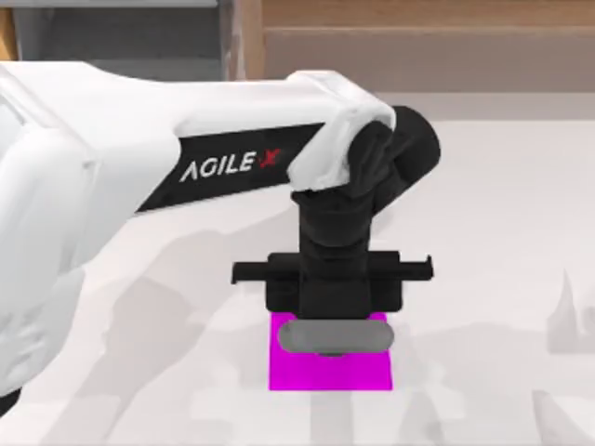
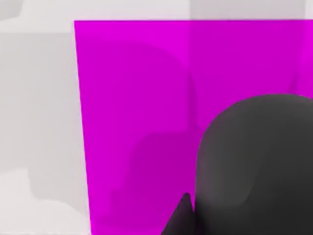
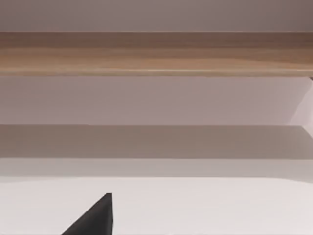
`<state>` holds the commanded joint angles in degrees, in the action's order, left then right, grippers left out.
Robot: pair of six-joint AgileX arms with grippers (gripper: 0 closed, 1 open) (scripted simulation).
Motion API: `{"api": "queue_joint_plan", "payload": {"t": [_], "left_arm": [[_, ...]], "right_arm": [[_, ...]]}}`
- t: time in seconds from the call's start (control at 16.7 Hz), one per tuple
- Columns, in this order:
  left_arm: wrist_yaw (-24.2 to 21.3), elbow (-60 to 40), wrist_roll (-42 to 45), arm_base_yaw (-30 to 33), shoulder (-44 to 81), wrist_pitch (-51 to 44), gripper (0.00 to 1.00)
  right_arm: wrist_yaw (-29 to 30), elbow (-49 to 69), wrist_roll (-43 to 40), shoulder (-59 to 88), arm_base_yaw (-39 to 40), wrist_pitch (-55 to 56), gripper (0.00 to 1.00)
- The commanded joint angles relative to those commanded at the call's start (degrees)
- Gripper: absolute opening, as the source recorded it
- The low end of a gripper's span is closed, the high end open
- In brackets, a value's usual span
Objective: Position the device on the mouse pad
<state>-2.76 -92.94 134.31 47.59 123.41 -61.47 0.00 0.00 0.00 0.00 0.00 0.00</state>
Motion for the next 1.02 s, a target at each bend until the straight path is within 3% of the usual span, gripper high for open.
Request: {"api": "queue_joint_plan", "payload": {"t": [0.54,1.02], "left_arm": [[2.2,1.0,0.0,0.2,0.7,2.9,0.0],[2.2,1.0,0.0,0.2,0.7,2.9,0.6]], "right_arm": [[0.0,0.0,0.0,0.0,0.0,0.0,1.0],[0.0,0.0,0.0,0.0,0.0,0.0,1.0]]}}
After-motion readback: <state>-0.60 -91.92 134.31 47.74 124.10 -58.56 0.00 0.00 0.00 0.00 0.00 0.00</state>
